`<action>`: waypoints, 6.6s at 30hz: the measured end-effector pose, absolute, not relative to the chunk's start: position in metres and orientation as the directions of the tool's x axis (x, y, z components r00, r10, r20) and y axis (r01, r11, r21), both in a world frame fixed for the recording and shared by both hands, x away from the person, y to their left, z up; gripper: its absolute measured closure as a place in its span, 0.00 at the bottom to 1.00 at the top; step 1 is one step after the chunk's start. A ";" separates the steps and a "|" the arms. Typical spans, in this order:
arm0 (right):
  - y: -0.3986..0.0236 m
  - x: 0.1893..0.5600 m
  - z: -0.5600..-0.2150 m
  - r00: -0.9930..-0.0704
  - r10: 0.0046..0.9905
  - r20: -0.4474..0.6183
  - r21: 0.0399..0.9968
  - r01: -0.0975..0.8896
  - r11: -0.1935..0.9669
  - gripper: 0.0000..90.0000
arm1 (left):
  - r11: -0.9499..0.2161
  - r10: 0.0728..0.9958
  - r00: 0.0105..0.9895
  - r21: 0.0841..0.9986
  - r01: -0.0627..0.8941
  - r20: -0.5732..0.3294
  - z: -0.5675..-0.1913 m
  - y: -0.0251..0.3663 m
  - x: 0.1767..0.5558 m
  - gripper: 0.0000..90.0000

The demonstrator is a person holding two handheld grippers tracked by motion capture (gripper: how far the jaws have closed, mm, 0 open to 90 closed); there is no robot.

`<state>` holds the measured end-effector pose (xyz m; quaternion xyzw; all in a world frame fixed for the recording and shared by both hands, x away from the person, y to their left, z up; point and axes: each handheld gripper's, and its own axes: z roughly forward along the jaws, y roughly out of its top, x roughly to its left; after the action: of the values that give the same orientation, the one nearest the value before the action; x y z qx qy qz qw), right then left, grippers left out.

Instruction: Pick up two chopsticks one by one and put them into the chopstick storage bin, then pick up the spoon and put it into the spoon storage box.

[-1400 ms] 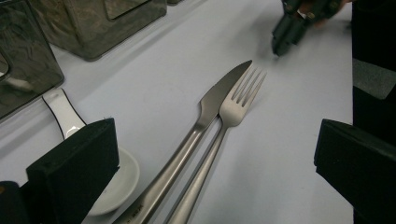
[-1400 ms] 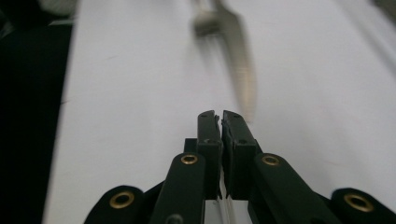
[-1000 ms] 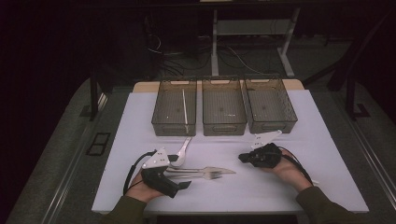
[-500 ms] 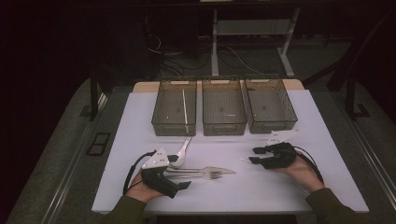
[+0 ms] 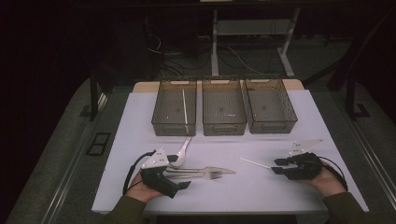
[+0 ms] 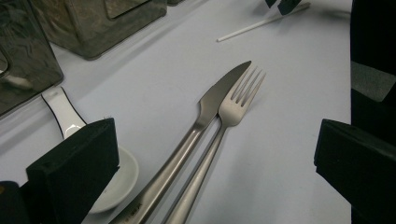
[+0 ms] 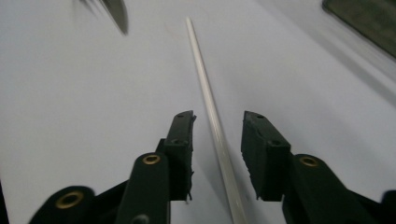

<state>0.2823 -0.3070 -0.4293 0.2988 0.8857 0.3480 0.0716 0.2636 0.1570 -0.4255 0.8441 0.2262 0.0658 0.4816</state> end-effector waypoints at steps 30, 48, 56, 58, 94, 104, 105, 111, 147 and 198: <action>-0.329 0.274 -0.442 -0.841 0.540 0.038 0.612 0.446 0.653 0.93 | -0.434 0.444 0.889 0.843 0.318 -0.107 -0.425 0.157 0.263 0.00; -0.334 0.270 -0.434 -0.810 0.582 0.077 0.686 0.467 0.558 0.94 | -0.431 0.446 0.889 0.844 0.318 -0.107 -0.425 0.157 0.263 0.00; -0.332 0.276 -0.411 -0.794 0.593 0.131 0.754 0.468 0.461 0.94 | -0.430 0.453 0.886 0.845 0.319 -0.104 -0.425 0.157 0.263 0.00; -0.323 0.282 -0.404 -0.791 0.598 0.130 0.759 0.467 0.454 0.94 | -0.430 0.453 0.885 0.845 0.319 -0.103 -0.425 0.158 0.264 0.00; -0.095 0.438 -0.333 -0.684 0.712 0.155 0.719 0.573 0.393 0.94 | -0.393 0.463 0.879 0.863 0.317 -0.112 -0.425 0.160 0.266 0.00; -0.044 0.475 -0.341 -0.643 0.748 0.164 0.677 0.625 0.389 0.94 | -0.368 0.461 0.878 0.872 0.323 -0.130 -0.423 0.161 0.266 0.00; -0.040 0.478 -0.342 -0.637 0.753 0.161 0.673 0.629 0.388 0.94 | -0.368 0.461 0.878 0.872 0.323 -0.131 -0.423 0.161 0.266 0.00; -0.016 0.489 -0.353 -0.617 0.769 0.166 0.638 0.662 0.393 0.94 | -0.367 0.456 0.880 0.873 0.321 -0.131 -0.423 0.161 0.267 0.00; -0.130 0.392 -0.346 -0.781 0.603 0.164 0.776 0.480 0.410 0.40 | -0.385 0.489 0.866 0.863 0.327 -0.110 -0.423 0.164 0.266 0.00; -0.300 0.247 -0.440 -0.681 0.725 0.102 0.810 0.480 0.336 0.22 | -0.473 0.756 0.654 0.700 0.535 0.012 -0.443 0.138 0.370 0.99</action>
<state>0.2471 -0.2997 -0.4400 0.3742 0.8053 0.4381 0.1400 0.3701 0.1378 -0.4432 0.8429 0.3830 0.1621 0.3415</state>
